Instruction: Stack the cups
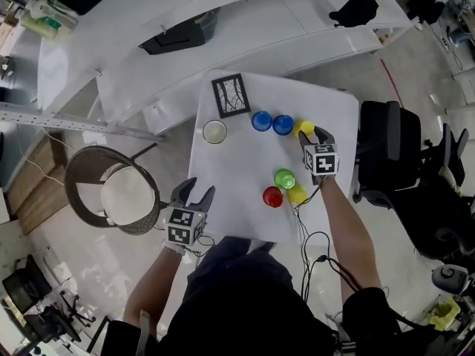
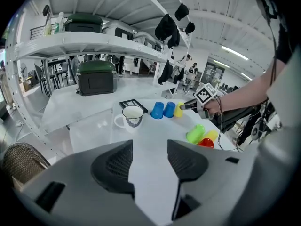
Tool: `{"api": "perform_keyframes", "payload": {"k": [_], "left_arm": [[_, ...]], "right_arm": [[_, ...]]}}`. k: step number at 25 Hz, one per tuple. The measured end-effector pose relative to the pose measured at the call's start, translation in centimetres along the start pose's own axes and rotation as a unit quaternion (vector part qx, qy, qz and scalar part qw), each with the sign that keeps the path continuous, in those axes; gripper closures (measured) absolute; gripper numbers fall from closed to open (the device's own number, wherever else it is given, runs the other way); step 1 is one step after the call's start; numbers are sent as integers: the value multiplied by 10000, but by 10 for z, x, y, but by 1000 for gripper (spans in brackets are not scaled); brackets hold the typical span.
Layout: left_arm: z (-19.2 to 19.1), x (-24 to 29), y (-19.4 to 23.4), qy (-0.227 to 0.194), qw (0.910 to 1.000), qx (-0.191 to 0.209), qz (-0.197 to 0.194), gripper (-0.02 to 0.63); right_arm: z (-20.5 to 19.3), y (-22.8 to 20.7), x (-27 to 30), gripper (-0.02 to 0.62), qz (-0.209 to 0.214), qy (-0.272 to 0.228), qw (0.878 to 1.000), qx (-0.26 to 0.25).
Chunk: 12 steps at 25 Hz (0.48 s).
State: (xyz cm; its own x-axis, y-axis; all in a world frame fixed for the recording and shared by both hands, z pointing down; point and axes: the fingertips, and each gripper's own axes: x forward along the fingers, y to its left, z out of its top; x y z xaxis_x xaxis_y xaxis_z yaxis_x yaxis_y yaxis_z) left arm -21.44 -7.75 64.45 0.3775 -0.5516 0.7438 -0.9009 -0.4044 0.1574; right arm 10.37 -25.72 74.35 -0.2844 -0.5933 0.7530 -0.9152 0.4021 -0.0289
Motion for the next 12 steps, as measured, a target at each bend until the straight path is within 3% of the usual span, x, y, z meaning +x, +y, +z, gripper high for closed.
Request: {"api": "perform_keyframes", "payload": {"k": [3,6,12], "left_arm": [[1,-2,0,-36,10000,-4,-6,377],[1,-4,-1,-41,10000,37,-6,377],[4,-7,-18,-187,9997,128,-41,377]], "right_arm": [[0,2,1,383,38,28,10000,-7],[1,7,-5,314,91,29,9999,-127],[-3,19,-58,334,195,-345,9992,-32]]}}
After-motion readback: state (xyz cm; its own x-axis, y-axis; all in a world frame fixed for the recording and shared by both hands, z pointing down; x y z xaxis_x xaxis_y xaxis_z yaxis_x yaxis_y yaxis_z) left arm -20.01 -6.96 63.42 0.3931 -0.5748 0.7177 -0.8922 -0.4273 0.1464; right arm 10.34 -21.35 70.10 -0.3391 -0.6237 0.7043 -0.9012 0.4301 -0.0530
